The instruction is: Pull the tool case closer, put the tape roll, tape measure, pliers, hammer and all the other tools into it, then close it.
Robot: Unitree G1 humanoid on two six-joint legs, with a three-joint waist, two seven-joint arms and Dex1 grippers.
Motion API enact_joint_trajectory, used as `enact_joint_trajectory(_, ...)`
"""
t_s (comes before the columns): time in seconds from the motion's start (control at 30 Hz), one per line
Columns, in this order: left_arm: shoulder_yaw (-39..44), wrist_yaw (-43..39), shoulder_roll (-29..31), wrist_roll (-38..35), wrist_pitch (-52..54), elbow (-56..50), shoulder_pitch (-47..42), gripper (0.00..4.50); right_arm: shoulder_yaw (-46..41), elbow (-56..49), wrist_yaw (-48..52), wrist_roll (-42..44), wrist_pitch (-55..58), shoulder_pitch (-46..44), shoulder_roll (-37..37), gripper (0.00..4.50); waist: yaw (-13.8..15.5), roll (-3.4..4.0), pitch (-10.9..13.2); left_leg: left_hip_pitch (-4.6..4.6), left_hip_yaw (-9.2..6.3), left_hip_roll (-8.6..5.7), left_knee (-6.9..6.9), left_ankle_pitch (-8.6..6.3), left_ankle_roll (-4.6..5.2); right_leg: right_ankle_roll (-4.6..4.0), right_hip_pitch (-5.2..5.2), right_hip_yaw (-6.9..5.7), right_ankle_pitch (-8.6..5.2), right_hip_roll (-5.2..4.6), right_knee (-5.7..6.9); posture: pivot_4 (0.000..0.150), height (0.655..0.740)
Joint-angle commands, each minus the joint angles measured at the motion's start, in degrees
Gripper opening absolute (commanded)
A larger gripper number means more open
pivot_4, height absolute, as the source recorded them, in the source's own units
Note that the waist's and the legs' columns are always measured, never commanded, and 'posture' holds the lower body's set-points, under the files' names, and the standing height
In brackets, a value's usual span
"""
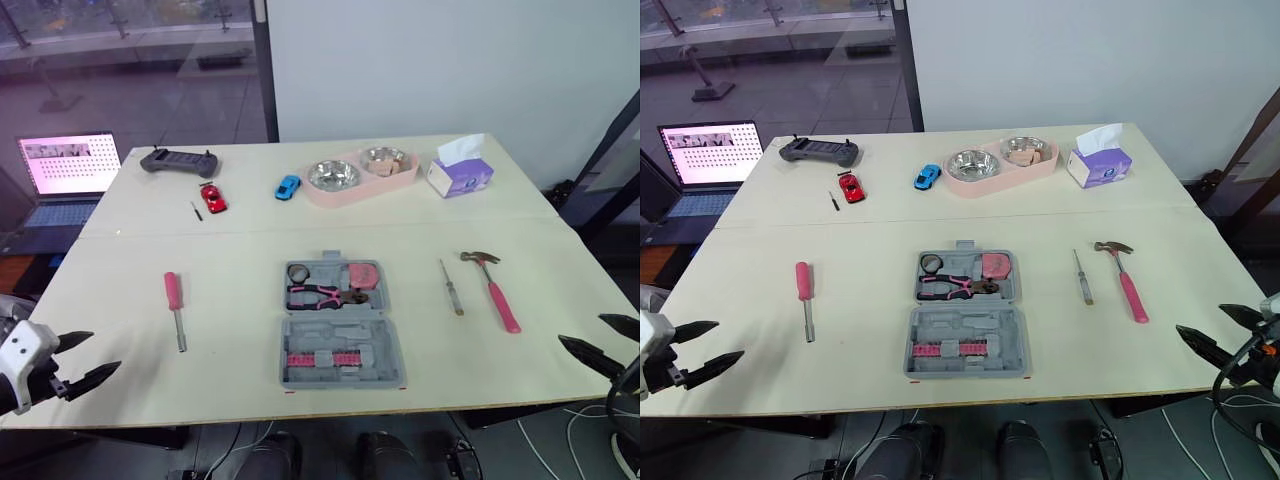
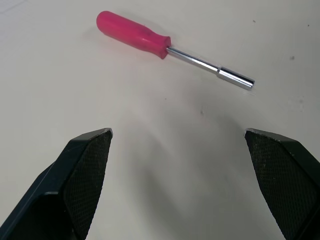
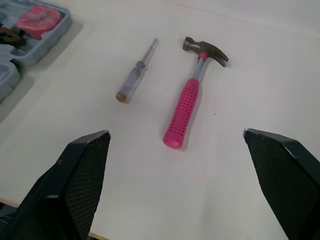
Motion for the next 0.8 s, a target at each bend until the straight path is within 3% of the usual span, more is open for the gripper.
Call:
enact_joint_trajectory(0.03, 0.66, -0.27, 0.56, -0.61, -0.44, -1.5, -0.14, 4.43, -0.58, -1.67, -0.56, 1.39, -0.87, 0.49, -0.8, 4.5, -0.05, 0.0, 0.0, 0.0, 0.0, 0.0, -0.01, 0.0, 0.0, 0.0, -0.01, 0.0, 0.0, 0.0, 0.0, 0.15, 0.74)
enact_joint_trajectory(0.27, -1.23, -0.6, -0.43, -0.26, 0.28, -4.58, -0.06, 4.43, -0.1, -7.75, -2.98, 3.4, 1.57, 1.72, 0.1, 4.5, -0.06, 0.02, -0.01, 0.0, 0.0, 0.01, -0.01, 0.0, 0.0, 0.0, -0.03, 0.0, 0.0, 0.01, 0.01, 0.15, 0.74)
enact_joint_trajectory(0.33, -2.89, -1.34, -1.61, -2.88, 4.65, -12.32, 0.59, 4.43, 1.66, -14.37, -6.15, 5.43, 7.12, 2.18, 0.74, 4.5, -0.05, 0.01, -0.01, 0.0, 0.01, 0.01, -0.01, 0.0, 0.0, 0.0, -0.03, 0.0, 0.0, 0.01, 0.01, 0.15, 0.74)
enact_joint_trajectory(0.5, -9.42, -1.1, -4.55, -8.99, 16.23, -35.56, 2.34, 4.43, 10.12, -26.95, -21.5, 8.17, 22.54, -3.81, 4.04, 4.5, -0.01, -0.08, -0.03, -0.08, -0.02, 0.02, 0.07, 0.0, 0.0, -0.02, -0.02, 0.03, 0.01, 0.0, 0.02, 0.15, 0.74)
enact_joint_trajectory(0.8, -17.41, 2.88, -7.57, -11.85, 25.08, -53.89, -0.77, 4.43, 26.98, -22.86, -47.14, -0.86, 36.68, -22.73, 16.14, 4.5, -0.1, -0.05, -0.02, -0.09, 0.02, 0.02, 0.02, 0.02, 0.01, -0.03, -0.18, 0.03, 0.02, 0.07, 0.08, 0.15, 0.74)
